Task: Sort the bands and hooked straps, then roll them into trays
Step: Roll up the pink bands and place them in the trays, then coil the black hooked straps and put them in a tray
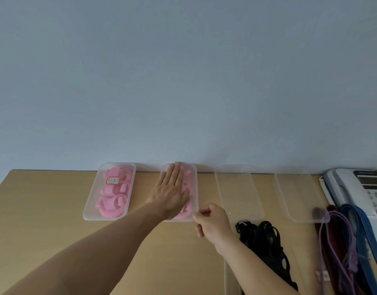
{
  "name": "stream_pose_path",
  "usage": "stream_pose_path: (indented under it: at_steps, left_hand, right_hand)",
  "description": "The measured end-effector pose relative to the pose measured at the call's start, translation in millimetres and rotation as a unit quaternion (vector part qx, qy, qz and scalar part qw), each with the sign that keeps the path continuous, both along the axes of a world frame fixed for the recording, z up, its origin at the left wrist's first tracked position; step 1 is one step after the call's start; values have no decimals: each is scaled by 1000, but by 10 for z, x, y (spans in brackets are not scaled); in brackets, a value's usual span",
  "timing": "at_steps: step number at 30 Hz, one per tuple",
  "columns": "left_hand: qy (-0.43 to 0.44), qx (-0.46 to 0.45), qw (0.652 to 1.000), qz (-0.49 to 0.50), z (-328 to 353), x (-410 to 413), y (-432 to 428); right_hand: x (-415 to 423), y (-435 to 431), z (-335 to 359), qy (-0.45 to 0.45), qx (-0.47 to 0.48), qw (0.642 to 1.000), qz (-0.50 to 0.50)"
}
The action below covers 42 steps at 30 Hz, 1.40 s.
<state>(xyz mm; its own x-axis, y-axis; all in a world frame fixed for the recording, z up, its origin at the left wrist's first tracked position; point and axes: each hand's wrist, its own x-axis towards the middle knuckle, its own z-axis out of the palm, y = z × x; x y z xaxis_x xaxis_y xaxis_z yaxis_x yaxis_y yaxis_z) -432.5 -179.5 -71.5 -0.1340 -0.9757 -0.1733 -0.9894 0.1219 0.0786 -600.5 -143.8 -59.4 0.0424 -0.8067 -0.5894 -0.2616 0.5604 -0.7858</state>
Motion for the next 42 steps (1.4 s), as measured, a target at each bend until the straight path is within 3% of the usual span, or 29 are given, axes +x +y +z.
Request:
stream_pose_path:
  at_steps: [7,15,21,25,30,35,42]
  left_hand:
    - [-13,-26,1000,-8,-62,-100,370]
    - [-13,-9,1000,12,-231,-29,374]
    - [-27,1,999,33,93,-185,428]
    - [71,-38,997,-10,430,-673,664]
    - [219,55,972,-57,571,-1165,1049]
    - [214,84,973,-6,651,-1403,1221]
    - [209,143,966,49,783,-1766,1318]
  right_hand:
    - [63,86,18,28,-27,999,-4]
    - [-138,460,172,148,-99,980,94]
    - [-755,769,397,246,-184,949,64]
    - [-1224,854,449,326,-215,919,50]
    - [-1622,938,322,415,-210,879,106]
    - [-1810,1018,222,390,-137,886,210]
    - [-1965,863,201,259,-145,940,166]
